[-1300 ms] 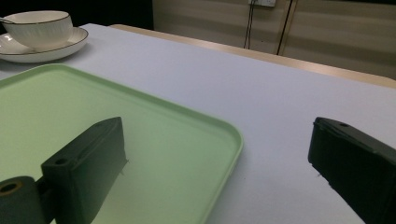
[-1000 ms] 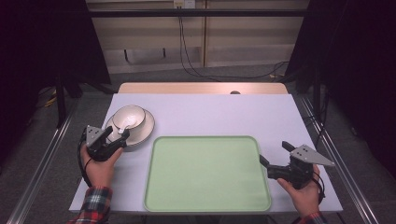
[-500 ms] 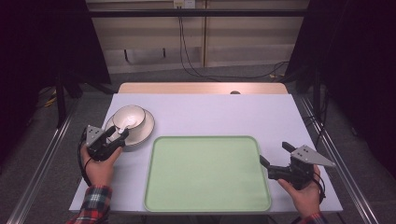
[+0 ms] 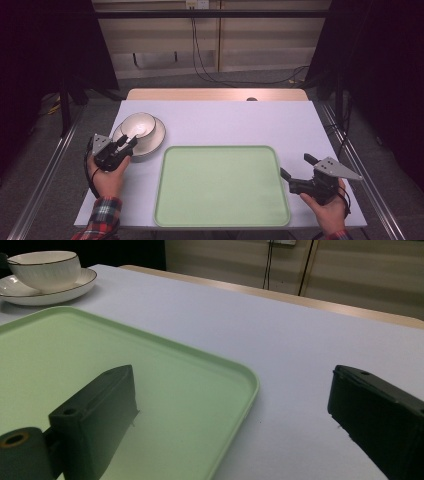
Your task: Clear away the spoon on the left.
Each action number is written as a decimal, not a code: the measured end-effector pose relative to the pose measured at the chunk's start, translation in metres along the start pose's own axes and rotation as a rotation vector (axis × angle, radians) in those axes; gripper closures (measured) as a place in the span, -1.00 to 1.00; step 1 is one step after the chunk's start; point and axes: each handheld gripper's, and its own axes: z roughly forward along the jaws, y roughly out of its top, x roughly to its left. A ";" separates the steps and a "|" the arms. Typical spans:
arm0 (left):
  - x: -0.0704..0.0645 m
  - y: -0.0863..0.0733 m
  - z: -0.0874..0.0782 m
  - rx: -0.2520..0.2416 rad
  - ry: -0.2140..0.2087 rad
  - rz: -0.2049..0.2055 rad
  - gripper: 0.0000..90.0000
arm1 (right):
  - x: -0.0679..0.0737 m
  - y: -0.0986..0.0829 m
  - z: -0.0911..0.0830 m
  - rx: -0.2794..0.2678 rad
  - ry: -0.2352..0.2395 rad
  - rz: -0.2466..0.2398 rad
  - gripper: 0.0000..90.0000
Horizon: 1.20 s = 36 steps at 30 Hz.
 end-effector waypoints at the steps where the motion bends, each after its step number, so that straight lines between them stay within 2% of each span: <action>1: 0.000 0.000 0.000 -0.004 -0.005 -0.007 0.32 | 0.000 0.000 0.000 0.000 0.000 0.000 -0.89; 6: 0.002 0.000 -0.001 0.001 -0.006 -0.023 0.43 | -0.001 0.000 -0.001 -0.002 -0.005 0.002 -0.89; 7: 0.002 0.001 -0.001 0.000 -0.006 -0.029 0.50 | -0.001 -0.001 -0.002 -0.001 -0.009 0.006 -0.89; 15: 0.003 0.000 -0.001 -0.008 -0.012 -0.059 0.61 | -0.003 -0.003 -0.003 0.007 -0.011 0.019 -0.89; 28: -0.001 0.001 0.001 -0.020 -0.021 -0.062 0.71 | -0.007 -0.006 -0.008 0.010 -0.026 0.025 -0.89; 36: -0.003 0.002 0.003 -0.030 -0.034 -0.046 0.85 | -0.008 -0.006 -0.010 0.009 -0.029 0.038 -0.88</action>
